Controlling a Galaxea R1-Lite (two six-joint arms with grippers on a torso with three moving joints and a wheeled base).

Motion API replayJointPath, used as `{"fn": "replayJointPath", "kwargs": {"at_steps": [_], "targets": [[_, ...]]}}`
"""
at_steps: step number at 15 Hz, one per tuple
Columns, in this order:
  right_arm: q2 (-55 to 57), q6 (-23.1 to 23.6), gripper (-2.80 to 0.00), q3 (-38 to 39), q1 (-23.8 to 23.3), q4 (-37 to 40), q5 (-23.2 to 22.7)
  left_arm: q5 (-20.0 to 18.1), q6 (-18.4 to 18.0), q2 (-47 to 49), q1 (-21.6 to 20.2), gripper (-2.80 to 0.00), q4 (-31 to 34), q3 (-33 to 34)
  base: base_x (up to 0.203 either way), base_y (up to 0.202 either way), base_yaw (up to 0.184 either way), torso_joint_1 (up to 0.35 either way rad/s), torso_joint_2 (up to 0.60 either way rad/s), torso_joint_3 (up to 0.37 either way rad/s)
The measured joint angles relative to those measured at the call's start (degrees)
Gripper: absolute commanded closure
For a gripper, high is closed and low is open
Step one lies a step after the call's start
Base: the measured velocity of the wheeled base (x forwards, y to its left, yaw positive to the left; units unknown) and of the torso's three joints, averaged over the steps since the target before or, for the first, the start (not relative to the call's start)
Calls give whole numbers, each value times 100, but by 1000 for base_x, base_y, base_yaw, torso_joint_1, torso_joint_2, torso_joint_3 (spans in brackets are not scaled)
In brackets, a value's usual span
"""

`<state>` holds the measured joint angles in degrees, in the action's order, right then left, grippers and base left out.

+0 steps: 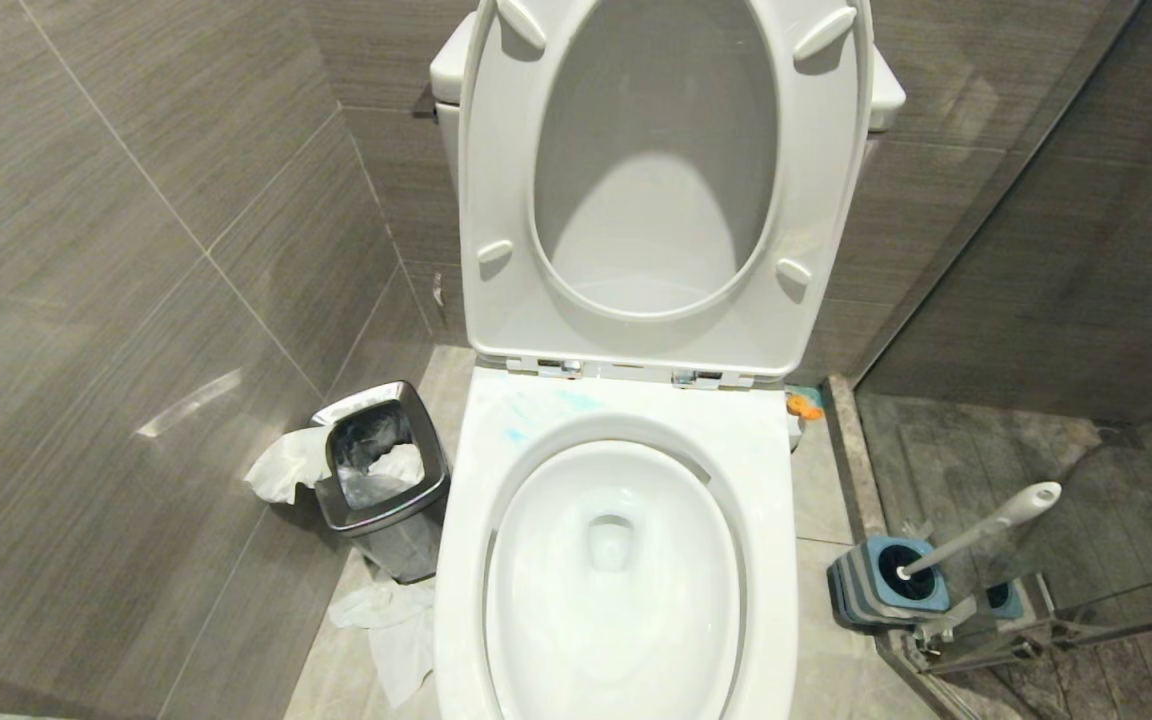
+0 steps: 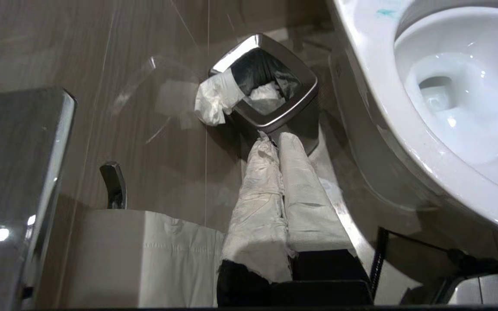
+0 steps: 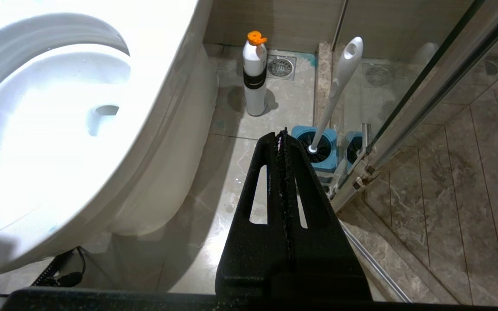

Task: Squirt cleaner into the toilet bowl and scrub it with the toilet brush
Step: Pour in the cleaning agent

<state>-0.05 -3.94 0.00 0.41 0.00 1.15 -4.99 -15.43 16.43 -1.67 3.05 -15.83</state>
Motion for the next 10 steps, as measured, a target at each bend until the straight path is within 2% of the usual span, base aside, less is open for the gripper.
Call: {"fn": "replayJointPath", "kwargs": {"at_steps": [5, 10], "targets": [[0, 0, 0, 0, 0, 0, 0, -18, -42, -891, 140, 0, -176, 1046, 0, 0, 0, 0, 0, 0], [0, 0, 0, 0, 0, 0, 1, 77, 113, -1509, 167, 0, -174, 1456, 0, 0, 0, 0, 0, 0]]}}
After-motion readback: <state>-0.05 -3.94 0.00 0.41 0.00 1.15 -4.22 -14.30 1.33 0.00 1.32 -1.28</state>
